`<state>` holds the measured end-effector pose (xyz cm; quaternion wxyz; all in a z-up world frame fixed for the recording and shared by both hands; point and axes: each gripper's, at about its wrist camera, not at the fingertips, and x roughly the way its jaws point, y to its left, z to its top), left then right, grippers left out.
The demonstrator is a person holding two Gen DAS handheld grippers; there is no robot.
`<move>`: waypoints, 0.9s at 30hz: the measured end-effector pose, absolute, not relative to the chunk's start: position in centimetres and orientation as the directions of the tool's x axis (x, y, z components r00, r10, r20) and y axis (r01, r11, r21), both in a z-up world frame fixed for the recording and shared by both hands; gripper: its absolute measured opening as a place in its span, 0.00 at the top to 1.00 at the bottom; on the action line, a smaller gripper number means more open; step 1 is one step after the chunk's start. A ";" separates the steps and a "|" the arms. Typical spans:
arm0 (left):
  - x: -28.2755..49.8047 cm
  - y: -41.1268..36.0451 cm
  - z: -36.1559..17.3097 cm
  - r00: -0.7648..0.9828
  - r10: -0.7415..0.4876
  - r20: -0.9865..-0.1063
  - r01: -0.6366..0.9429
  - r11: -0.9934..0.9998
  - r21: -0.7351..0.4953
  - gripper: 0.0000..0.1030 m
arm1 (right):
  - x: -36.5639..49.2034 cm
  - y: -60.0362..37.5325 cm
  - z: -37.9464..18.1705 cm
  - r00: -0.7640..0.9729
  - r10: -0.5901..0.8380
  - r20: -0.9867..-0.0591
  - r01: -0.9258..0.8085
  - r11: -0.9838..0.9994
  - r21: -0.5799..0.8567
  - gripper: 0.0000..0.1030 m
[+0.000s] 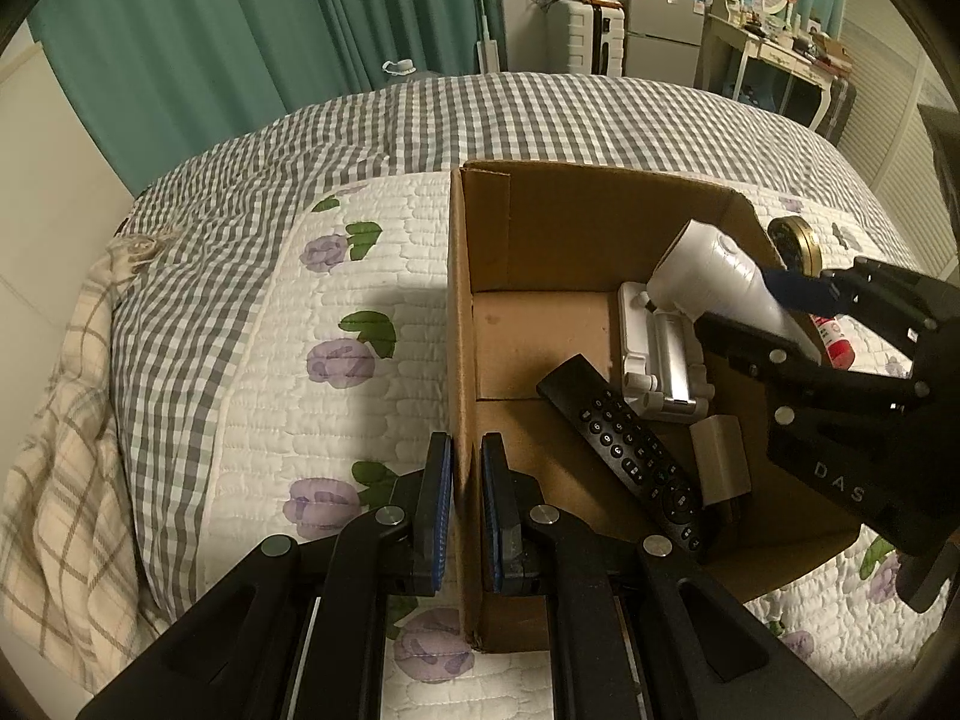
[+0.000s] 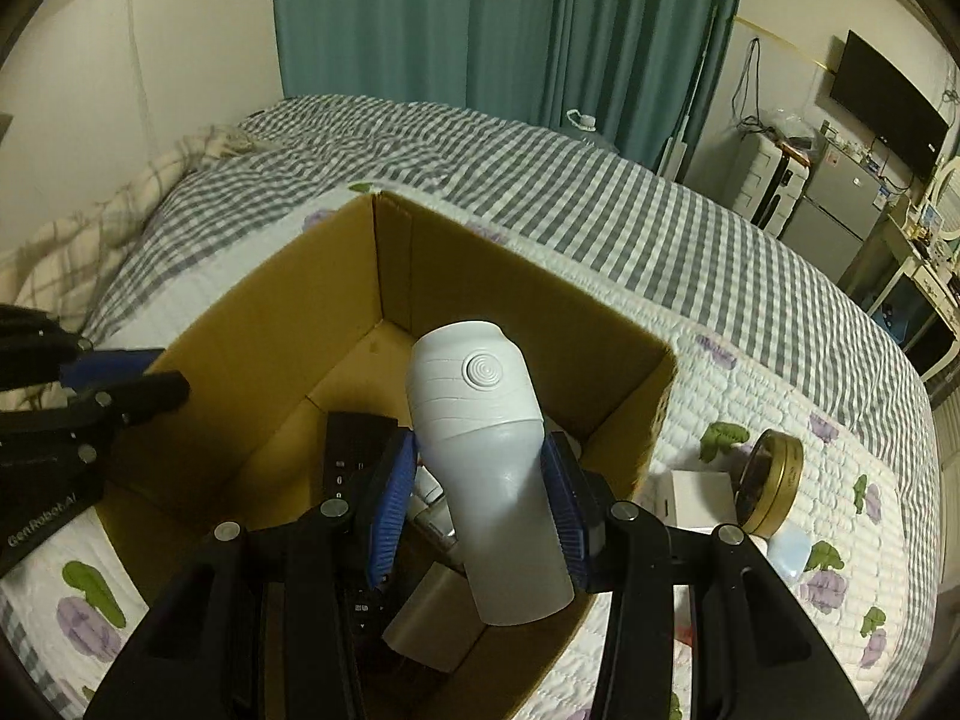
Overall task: Organize rigid objects
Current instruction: 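Carry the white handheld device into the box and release it, then move the right gripper to the red-capped white bottle and grasp it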
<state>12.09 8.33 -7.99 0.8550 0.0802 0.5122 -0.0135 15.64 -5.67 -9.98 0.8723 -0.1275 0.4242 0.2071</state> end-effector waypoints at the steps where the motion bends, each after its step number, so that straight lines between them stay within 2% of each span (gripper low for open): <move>1: 12.1 8.3 -8.0 0.475 0.060 -0.878 0.106 0.986 0.125 0.91 | 15.6 -5.7 -10.1 0.551 0.258 -0.793 -0.470 0.881 -0.041 0.58; 7: 12.0 8.3 -8.0 0.475 0.060 -0.878 0.103 0.987 0.123 0.91 | 14.9 -5.9 -9.8 0.558 0.259 -0.788 -0.476 0.878 -0.049 0.57; 8: 12.0 8.3 -8.0 0.473 0.058 -0.879 0.104 0.987 0.121 0.91 | 14.7 -6.0 -9.4 0.568 0.247 -0.785 -0.468 0.881 -0.062 0.51; 9: 12.0 8.3 -8.0 0.475 0.058 -0.878 0.103 0.987 0.121 0.91 | 14.5 -6.3 -9.0 0.580 0.243 -0.777 -0.461 0.885 -0.068 0.42; 11: 12.0 8.3 -8.0 0.475 0.060 -0.878 0.102 0.987 0.123 0.91 | 14.0 -7.0 -7.7 0.603 0.252 -0.757 -0.450 0.891 -0.063 0.35; 17: 12.0 8.3 -8.0 0.474 0.062 -0.878 0.100 0.987 0.123 0.91 | 13.1 -10.7 -3.3 0.656 0.254 -0.711 -0.398 0.916 -0.041 0.35; 23: 12.0 8.3 -8.0 0.474 0.060 -0.879 0.101 0.987 0.122 0.91 | 12.4 -16.0 0.0 0.721 0.161 -0.674 -0.286 0.955 -0.077 0.34; 27: 11.9 8.3 -8.0 0.473 0.061 -0.879 0.099 0.988 0.121 0.91 | 12.0 -19.6 -0.1 0.735 0.103 -0.670 -0.210 0.974 -0.080 0.33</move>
